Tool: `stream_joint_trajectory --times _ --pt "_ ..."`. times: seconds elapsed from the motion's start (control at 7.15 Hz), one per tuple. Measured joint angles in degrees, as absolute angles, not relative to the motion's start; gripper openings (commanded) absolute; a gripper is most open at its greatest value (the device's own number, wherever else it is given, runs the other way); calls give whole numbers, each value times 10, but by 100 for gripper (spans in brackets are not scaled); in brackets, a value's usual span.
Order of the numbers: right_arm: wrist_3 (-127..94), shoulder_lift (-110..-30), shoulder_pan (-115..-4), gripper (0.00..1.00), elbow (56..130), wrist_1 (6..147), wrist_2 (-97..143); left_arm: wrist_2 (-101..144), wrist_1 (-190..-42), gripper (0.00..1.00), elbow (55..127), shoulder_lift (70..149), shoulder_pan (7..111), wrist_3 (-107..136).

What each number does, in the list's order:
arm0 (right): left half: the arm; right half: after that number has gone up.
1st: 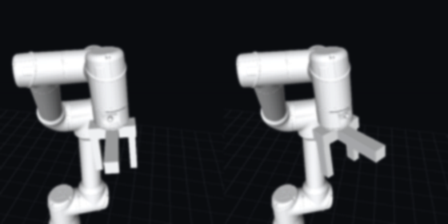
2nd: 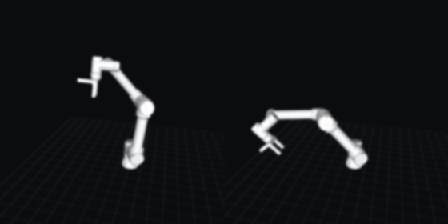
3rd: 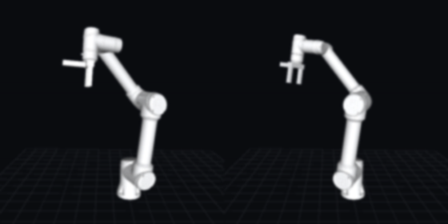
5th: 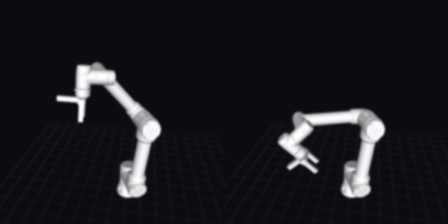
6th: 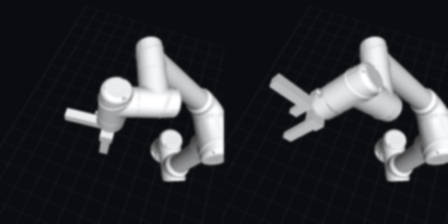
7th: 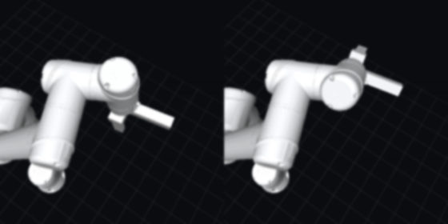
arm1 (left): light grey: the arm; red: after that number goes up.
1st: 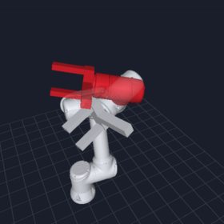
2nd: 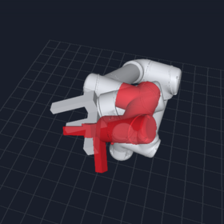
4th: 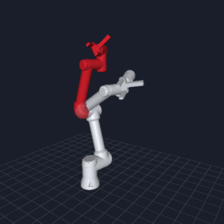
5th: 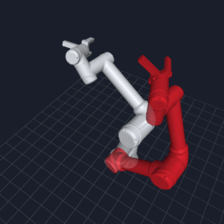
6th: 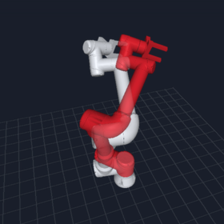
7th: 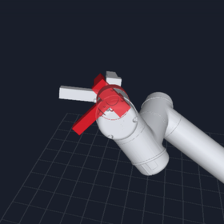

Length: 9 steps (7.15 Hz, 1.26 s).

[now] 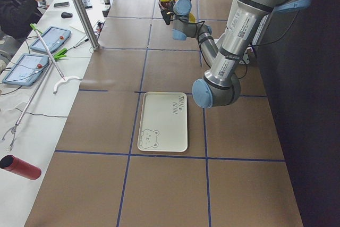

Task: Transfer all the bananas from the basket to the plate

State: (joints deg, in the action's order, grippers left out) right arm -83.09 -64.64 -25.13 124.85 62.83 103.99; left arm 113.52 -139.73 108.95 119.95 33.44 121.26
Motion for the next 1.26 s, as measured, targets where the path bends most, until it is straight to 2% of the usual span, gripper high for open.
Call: stream_joint_trajectory --times 0.7,1.26 --pt "-831 -649 -255 100 1265 628 1042 1138 -1361 0 1086 1198 351 1181" --pt "-840 -663 -264 100 1296 634 1044 1152 -1128 0 1086 1168 417 940"
